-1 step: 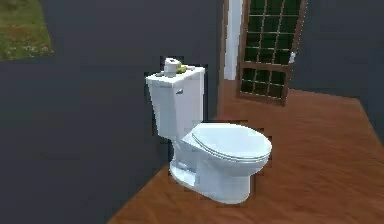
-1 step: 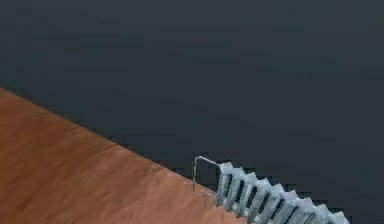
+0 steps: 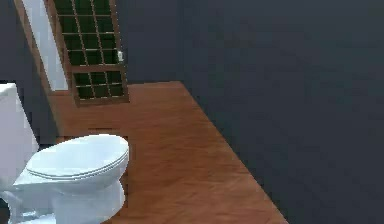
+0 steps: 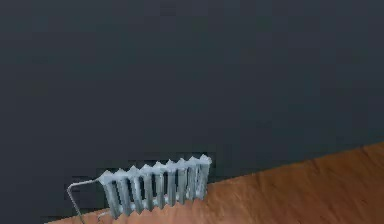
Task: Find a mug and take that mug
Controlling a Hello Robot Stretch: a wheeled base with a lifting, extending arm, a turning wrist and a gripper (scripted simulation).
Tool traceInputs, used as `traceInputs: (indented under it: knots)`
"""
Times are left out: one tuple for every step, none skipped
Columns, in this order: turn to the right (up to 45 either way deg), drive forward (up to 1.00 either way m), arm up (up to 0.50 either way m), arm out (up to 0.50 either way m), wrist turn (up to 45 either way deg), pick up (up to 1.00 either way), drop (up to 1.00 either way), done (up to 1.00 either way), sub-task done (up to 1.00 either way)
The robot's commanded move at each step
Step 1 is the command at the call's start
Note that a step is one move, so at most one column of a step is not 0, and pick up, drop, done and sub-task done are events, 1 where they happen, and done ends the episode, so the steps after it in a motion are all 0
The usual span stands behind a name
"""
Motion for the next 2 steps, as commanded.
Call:
traceInputs:
  knots:
    - [6.0,0.0,0.0,0.0,0.0,0.0,0.0,0.0,0.0]
    - [0.0,1.0,0.0,0.0,0.0,0.0,0.0,0.0,0.0]
